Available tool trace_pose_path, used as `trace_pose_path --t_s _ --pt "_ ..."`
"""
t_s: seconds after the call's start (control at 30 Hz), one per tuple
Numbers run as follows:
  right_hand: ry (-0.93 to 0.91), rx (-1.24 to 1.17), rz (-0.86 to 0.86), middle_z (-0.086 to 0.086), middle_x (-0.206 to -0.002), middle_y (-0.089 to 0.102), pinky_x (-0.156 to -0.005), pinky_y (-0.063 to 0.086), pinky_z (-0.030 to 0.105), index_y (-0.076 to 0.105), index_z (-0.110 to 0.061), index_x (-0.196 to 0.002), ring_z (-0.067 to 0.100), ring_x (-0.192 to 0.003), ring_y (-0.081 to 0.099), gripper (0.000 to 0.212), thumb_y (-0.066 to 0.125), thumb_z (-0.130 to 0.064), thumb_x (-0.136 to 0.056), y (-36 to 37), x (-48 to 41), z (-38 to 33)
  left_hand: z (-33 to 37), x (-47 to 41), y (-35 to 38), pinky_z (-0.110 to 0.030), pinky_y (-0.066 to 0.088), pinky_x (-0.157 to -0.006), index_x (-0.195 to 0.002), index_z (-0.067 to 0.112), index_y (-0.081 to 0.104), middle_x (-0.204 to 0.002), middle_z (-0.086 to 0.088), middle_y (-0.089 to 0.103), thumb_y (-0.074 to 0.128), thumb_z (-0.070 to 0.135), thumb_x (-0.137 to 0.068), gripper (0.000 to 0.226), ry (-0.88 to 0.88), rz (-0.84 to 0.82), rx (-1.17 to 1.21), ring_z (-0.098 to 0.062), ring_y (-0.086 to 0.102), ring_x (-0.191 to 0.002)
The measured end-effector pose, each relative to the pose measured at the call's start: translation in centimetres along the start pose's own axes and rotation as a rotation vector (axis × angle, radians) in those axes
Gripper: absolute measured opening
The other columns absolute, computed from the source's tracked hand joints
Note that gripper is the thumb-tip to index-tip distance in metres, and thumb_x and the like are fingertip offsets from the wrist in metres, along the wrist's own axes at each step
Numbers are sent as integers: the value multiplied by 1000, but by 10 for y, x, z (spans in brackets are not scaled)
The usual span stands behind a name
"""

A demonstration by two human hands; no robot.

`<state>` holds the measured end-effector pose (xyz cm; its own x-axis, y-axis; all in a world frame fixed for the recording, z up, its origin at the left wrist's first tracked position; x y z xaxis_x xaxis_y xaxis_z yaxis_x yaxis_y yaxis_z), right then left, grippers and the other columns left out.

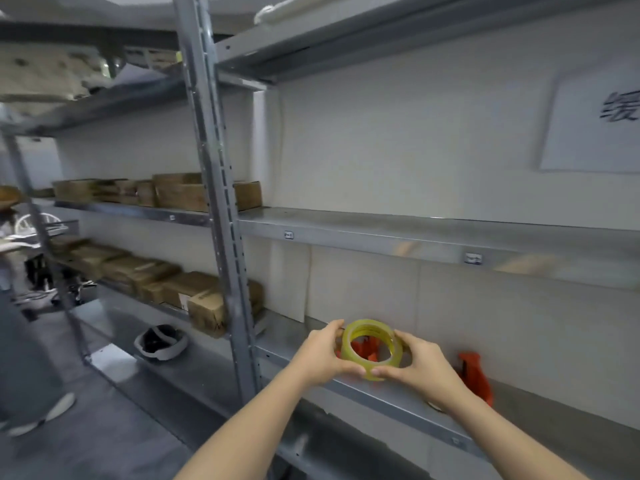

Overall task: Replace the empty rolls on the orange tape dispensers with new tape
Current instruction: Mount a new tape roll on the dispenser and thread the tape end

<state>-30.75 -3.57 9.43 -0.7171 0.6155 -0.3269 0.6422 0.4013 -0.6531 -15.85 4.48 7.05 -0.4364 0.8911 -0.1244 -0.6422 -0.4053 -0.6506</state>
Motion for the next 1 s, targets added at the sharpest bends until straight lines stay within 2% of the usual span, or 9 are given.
trace_pose_path --t_s 0.2,0.3,0.4,0.53,0.63,0.73,0.8,0.87,1.0 --pt "43 19 -47 -17 -108 61 -88 40 15 58 -27 -123 -1 -102 54 72 84 -45 -58 58 -66 2 -60 -53 -32 -35 42 -110 -152 15 25 -150 -2 43 88 38 -63 111 -16 -47 -36 -19 47 -135" --pt "57 12 -62 -19 -108 64 -90 44 16 59 -30 -121 -3 -100 56 71 85 -45 -57 84 -104 8 -90 -86 -45 -37 42 -111 -151 17 25 -150 -4 44 88 42 -60 114 -31 -50 -41 -19 47 -134" --pt "73 24 -55 -30 -95 55 -79 40 7 60 -29 -118 -7 -93 54 67 85 -42 -57 102 -127 17 -112 -112 -46 -35 43 -110 -152 17 24 -150 -4 44 89 39 -60 114 -30 -92 -59 -21 48 -134" --pt "175 63 -68 -21 -97 62 -78 44 14 61 -29 -113 -1 -95 60 71 82 -54 -51 115 -147 52 -129 -144 -32 -35 45 -107 -151 18 27 -148 -4 46 89 46 -54 118 -21 -167 -63 -19 51 -131" --pt "259 95 -56 -14 -99 70 -79 50 19 63 -32 -111 1 -94 63 86 73 -75 -36 122 -151 82 -137 -166 -12 -34 48 -104 -147 18 35 -141 -2 53 88 50 -50 115 12 -229 -88 -16 54 -127" --pt "309 120 -40 -14 -104 70 -85 51 24 60 -39 -111 2 -98 63 76 72 -68 -42 131 -152 103 -150 -184 9 -35 52 -97 -132 18 54 -124 0 66 87 51 -48 96 43 -301 -75 -14 62 -114" --pt "320 153 -36 -15 -103 70 -84 52 26 61 -41 -109 2 -98 64 70 73 -65 -44 140 -155 111 -155 -191 21 -32 52 -95 -123 21 62 -117 2 71 86 49 -47 85 80 -342 -61 -12 65 -110" --pt "332 198 -38 -17 -101 72 -82 52 25 62 -45 -105 1 -95 65 64 73 -66 -45 148 -160 119 -160 -196 28 -22 50 -96 -125 21 61 -118 8 68 78 57 -39 94 107 -374 -29 -8 63 -110" --pt "342 219 -43 -24 -102 69 -91 48 28 59 -51 -105 -1 -100 62 66 63 -84 -48 165 -171 132 -171 -200 39 1 39 -75 -122 29 55 -112 15 59 80 59 -36 94 96 -443 70 1 56 -105"
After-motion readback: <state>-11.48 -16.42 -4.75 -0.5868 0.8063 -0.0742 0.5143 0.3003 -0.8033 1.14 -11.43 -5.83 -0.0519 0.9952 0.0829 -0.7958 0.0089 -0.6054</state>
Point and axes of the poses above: each hand's wrist, its own x-axis away from the middle knuckle, its own y-axis out of the palm, z = x × y, the point moved 10 cm from there along -x, towards the middle knuckle
